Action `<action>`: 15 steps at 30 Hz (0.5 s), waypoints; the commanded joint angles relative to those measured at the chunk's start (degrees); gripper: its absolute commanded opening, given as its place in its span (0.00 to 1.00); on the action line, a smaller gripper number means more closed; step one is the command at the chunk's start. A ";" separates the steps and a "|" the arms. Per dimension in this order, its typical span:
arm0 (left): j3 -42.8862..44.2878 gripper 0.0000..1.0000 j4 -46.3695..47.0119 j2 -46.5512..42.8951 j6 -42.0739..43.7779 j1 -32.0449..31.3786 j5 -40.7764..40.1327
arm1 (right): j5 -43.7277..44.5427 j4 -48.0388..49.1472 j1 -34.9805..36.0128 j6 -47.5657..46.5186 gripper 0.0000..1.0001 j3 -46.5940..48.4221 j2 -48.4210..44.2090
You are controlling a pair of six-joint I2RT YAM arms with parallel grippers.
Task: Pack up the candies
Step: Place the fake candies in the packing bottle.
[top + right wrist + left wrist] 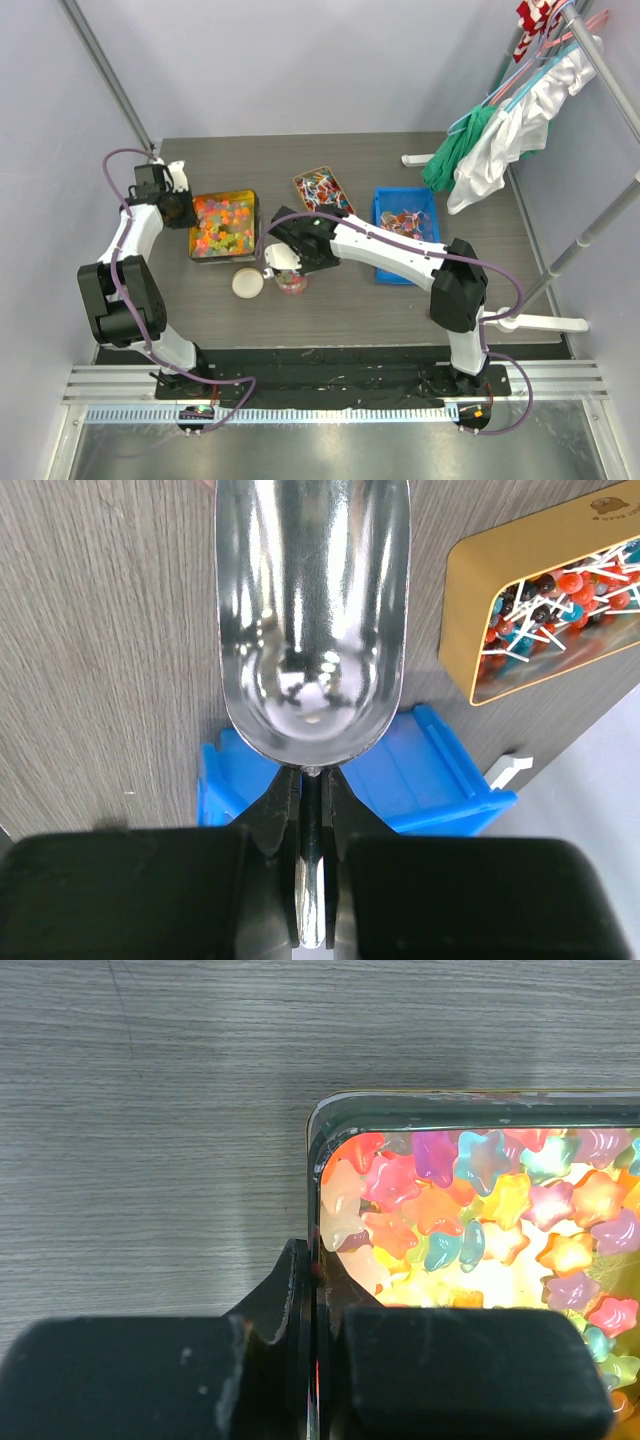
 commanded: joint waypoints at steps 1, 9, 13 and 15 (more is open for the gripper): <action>0.30 0.00 3.93 -3.15 -1.68 0.45 3.41 | 2.90 -2.42 0.83 -1.36 0.01 2.81 0.07; 0.21 0.00 4.01 -2.89 -1.86 0.45 4.02 | 4.23 -3.13 1.27 -1.71 0.01 3.95 -0.45; 0.39 0.00 3.84 -2.80 -1.94 0.45 4.64 | 2.12 -3.48 1.36 -1.19 0.01 7.55 -1.85; 0.56 0.00 3.75 -2.71 -1.94 0.45 4.64 | 1.59 -4.18 1.01 -1.71 0.01 9.05 -2.47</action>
